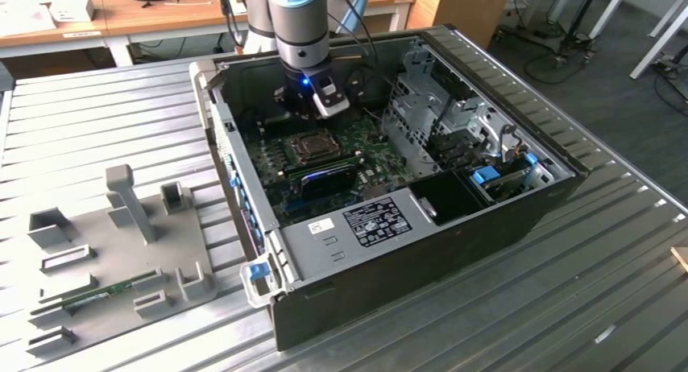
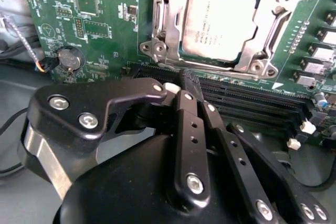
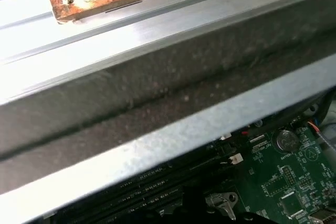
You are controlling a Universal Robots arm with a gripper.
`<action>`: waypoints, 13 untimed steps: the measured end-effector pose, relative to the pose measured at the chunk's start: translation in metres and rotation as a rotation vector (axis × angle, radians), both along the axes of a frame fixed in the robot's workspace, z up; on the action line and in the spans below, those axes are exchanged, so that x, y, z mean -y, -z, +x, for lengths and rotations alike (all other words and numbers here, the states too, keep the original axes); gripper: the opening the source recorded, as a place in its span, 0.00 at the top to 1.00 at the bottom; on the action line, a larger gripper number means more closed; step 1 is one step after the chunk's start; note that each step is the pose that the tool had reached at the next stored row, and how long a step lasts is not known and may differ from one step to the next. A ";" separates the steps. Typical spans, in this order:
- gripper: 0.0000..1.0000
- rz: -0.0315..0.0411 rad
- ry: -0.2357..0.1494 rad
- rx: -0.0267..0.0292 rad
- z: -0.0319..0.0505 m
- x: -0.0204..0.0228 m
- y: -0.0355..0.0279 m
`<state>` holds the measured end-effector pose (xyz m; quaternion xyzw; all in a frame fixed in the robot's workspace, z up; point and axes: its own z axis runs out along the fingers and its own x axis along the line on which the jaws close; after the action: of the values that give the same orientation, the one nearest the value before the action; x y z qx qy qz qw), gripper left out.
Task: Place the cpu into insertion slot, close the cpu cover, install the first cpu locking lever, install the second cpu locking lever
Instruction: 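Install the first cpu locking lever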
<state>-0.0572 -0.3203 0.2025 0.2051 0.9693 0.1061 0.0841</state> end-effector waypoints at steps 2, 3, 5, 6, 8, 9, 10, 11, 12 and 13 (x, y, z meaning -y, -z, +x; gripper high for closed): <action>0.90 0.0000 0.000 0.0000 0.0000 0.0000 -0.0026; 0.90 -0.0001 0.000 -0.0001 0.0000 0.0000 -0.0032; 0.90 0.0004 0.000 0.0002 0.0000 0.0000 -0.0032; 0.90 0.0002 0.000 0.0002 0.0000 0.0000 -0.0033; 0.90 0.0001 0.000 0.0000 0.0000 0.0000 -0.0035; 0.90 -0.0011 0.000 0.0000 0.0000 0.0000 -0.0035; 0.90 -0.0060 -0.002 -0.0017 0.0000 0.0000 -0.0036; 0.90 -0.0153 -0.007 -0.0039 -0.0001 0.0000 -0.0036; 0.90 -0.0296 -0.014 -0.0072 -0.0001 0.0000 -0.0036; 0.90 -0.0449 -0.023 -0.0108 0.0000 0.0000 -0.0036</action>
<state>-0.0572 -0.3203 0.2060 0.1928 0.9741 0.0842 0.0823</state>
